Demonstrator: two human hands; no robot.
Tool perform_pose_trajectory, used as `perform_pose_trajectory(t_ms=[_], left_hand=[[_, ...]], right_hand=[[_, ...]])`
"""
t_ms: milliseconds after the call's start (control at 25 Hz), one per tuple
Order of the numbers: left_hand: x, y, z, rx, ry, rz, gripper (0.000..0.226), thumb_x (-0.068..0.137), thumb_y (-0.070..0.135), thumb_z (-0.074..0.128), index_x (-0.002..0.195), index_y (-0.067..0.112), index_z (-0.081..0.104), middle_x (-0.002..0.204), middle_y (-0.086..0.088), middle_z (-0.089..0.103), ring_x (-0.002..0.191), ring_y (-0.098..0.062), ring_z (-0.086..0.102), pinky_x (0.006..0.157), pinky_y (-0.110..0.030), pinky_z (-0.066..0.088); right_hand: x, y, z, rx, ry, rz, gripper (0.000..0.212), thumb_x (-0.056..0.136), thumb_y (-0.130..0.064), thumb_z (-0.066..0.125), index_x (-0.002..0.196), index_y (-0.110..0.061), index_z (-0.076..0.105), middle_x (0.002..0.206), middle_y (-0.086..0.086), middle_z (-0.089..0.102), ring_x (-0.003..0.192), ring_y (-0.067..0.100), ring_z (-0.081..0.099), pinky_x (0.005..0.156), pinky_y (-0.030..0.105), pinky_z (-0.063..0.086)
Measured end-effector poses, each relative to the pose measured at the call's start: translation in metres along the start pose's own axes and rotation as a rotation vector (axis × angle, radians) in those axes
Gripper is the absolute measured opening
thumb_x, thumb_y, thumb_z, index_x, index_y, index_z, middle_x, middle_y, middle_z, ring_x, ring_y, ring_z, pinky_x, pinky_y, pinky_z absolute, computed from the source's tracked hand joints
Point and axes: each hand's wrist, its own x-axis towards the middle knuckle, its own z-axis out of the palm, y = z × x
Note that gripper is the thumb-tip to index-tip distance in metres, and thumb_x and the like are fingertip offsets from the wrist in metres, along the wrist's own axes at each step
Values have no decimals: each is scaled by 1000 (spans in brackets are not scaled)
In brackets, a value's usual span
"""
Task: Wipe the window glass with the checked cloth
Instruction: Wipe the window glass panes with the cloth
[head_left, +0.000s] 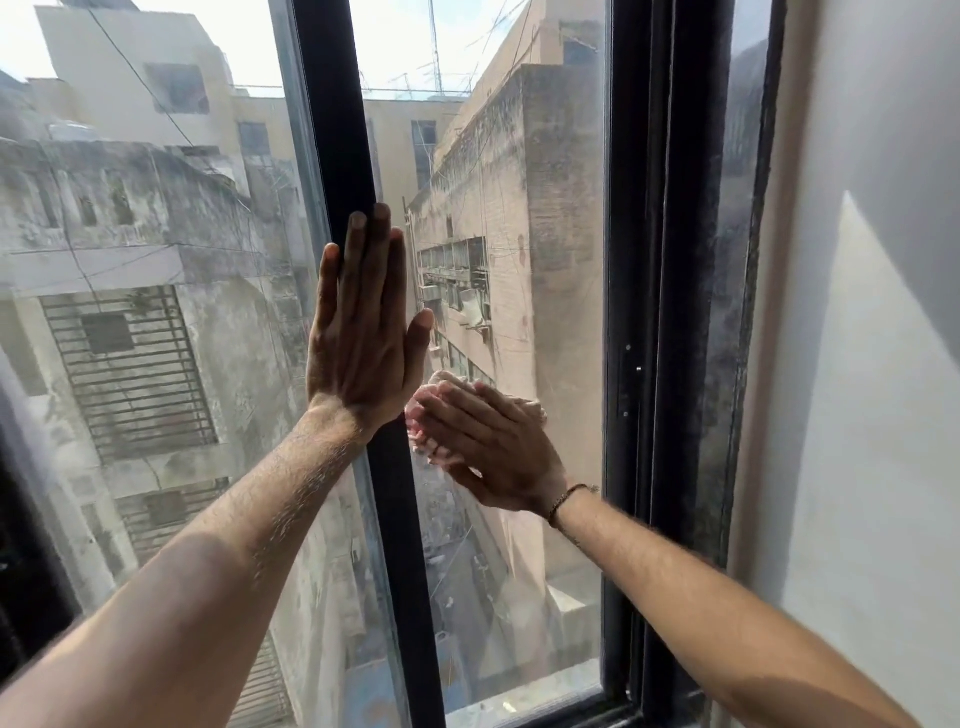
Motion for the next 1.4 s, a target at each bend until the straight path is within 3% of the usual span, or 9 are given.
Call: perform_pose_trajectory(t_ms=[240, 360, 560, 800, 920, 1040, 1200, 1320, 1400], left_hand=[[-1, 0, 6, 28, 6, -8, 74, 109, 44, 20, 167, -2, 23, 175, -25, 22, 165, -40, 19, 137, -50, 8], [-1, 0, 4, 36, -9, -16, 75, 109, 45, 19, 167, -3, 24, 175, -25, 23, 165, -40, 19, 137, -51, 9], [-5, 1, -1, 28, -45, -6, 75, 110, 45, 19, 167, -4, 23, 176, -25, 20, 165, -40, 17, 137, -52, 9], [-1, 3, -2, 65, -68, -2, 74, 109, 42, 26, 165, -5, 26, 175, -27, 21, 165, -42, 18, 136, -54, 12], [-1, 8, -13, 38, -185, -32, 73, 110, 41, 27, 166, -7, 22, 176, -29, 16, 165, -44, 14, 136, -54, 6], [-26, 29, -37, -144, -310, -110, 72, 110, 38, 32, 166, -7, 22, 177, -28, 13, 166, -42, 9, 137, -50, 0], [-67, 79, -84, -543, -474, -564, 73, 104, 57, 32, 156, 9, 51, 156, -12, 55, 147, -26, 50, 122, -43, 40], [-76, 94, -121, -1154, -515, -1231, 64, 96, 65, 47, 115, 9, 70, 106, -11, 71, 97, -24, 66, 89, -42, 54], [-98, 79, -142, -1309, -503, -1488, 46, 101, 41, 62, 114, -1, 72, 109, -21, 75, 99, -35, 69, 91, -47, 57]], right_hand=[[80, 99, -30, -14, 414, 864, 75, 106, -26, 49, 168, -13, 10, 178, 12, 14, 166, 31, 10, 133, 56, 17], [85, 72, -21, 9, 381, 567, 72, 106, -22, 51, 168, -14, 15, 177, 12, 19, 166, 32, 13, 134, 54, 17], [-13, 59, -13, -74, -99, -154, 71, 107, -34, 51, 169, -24, 18, 177, 0, 22, 165, 22, 18, 134, 46, 21], [23, 33, -13, 249, 360, 949, 67, 106, -27, 42, 167, -11, 23, 177, 3, 8, 166, 30, 9, 136, 43, 5], [42, 14, -37, 479, 337, 1021, 57, 113, -24, 40, 166, -12, 25, 174, -4, 10, 166, 23, 6, 135, 35, 1], [37, 16, -78, 1102, 400, 1191, 39, 112, -19, 49, 149, -9, 57, 151, -1, 54, 147, 21, 44, 123, 38, 36], [34, -19, -129, 1987, 306, 1449, 36, 113, -34, 41, 128, -10, 64, 125, 21, 68, 117, 39, 67, 106, 52, 55], [35, -60, -142, 2186, 277, 1451, 44, 113, -31, 39, 138, 0, 57, 117, 21, 71, 100, 32, 74, 94, 45, 60], [41, -98, -142, 2202, 183, 1522, 42, 110, -30, 42, 128, 3, 60, 106, 20, 71, 91, 30, 70, 93, 44, 56]])
